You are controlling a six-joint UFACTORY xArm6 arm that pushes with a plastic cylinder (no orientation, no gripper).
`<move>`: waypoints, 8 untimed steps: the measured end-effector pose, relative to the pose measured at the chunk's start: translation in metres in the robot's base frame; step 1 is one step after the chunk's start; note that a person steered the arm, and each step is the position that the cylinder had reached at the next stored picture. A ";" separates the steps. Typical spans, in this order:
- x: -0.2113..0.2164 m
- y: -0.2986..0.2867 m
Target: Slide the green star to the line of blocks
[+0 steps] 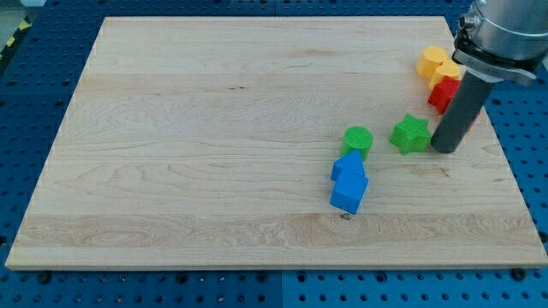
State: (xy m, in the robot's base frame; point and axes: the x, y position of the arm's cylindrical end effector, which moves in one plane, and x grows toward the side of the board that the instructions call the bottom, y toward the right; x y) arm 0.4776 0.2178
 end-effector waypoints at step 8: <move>-0.018 -0.036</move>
State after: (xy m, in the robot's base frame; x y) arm 0.4597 0.1815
